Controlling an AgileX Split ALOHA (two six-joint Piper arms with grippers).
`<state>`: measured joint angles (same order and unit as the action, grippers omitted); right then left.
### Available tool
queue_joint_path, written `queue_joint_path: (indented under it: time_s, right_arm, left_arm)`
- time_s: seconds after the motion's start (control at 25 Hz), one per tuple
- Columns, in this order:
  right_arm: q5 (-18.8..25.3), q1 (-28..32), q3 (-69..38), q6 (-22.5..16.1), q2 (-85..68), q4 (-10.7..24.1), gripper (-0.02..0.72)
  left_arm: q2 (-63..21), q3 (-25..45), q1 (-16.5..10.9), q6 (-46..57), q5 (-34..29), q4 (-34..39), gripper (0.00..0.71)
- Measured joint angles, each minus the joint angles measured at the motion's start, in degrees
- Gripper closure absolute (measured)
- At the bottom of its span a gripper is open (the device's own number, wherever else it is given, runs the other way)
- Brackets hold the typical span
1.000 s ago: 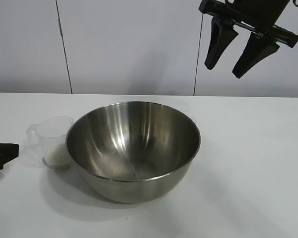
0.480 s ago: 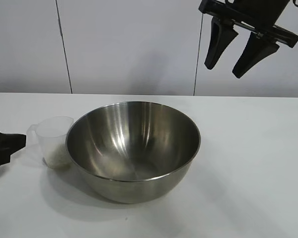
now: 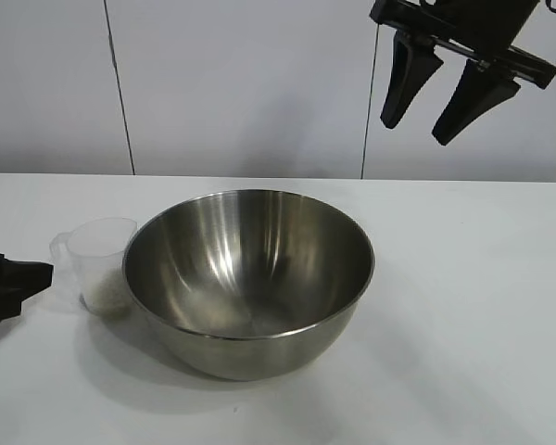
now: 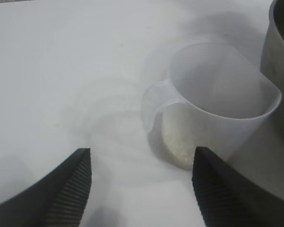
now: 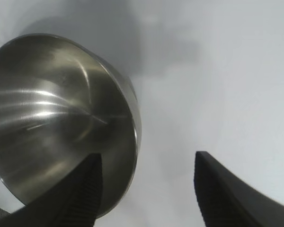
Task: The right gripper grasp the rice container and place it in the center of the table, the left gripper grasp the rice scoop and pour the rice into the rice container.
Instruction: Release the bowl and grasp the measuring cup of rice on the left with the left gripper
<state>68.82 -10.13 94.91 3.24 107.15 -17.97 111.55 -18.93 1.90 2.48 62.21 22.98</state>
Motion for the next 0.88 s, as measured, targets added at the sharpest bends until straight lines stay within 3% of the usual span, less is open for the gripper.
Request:
queue_joint_path:
  time_s: [0.32, 0.88]
  right_arm:
    - [-0.12, 0.0, 0.0, 0.0, 0.0, 0.0, 0.304]
    - [-1.39, 0.0, 0.0, 0.0, 0.0, -0.21, 0.304]
  left_arm:
    - [9.58, -2.04, 0.0, -0.07, 3.16, -1.2, 0.257]
    - [10.46, -7.99, 0.0, -0.87, 3.74, -3.04, 0.257]
